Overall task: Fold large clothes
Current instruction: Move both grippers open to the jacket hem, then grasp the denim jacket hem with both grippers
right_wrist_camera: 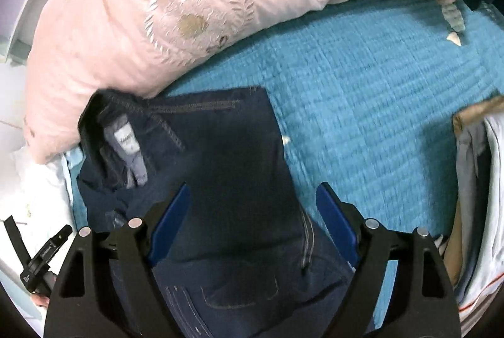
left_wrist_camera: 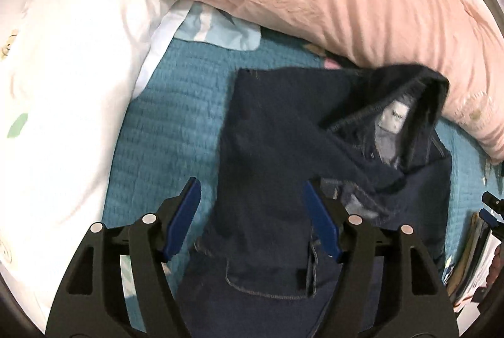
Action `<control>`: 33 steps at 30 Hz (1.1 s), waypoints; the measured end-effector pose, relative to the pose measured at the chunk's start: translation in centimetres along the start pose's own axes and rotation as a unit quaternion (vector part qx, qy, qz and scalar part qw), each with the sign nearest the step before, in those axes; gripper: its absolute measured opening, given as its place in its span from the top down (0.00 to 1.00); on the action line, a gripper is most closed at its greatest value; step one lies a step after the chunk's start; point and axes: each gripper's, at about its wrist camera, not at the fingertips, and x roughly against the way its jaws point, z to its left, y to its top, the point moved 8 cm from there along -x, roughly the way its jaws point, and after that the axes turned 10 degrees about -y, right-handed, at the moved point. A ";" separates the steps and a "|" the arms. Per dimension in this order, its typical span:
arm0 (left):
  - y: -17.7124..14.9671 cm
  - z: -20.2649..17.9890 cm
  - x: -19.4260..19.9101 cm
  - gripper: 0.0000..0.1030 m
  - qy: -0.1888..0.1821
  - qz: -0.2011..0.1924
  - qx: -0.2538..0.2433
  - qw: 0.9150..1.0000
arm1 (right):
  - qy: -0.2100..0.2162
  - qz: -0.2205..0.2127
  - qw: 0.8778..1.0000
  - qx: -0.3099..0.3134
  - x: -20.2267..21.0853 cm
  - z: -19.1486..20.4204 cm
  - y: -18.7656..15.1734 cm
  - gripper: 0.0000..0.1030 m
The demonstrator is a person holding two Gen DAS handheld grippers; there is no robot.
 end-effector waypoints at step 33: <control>8.7 1.6 -11.3 0.76 -0.030 0.028 -0.003 0.999 | -0.109 0.070 0.992 0.001 -11.2 2.5 7.1 0.86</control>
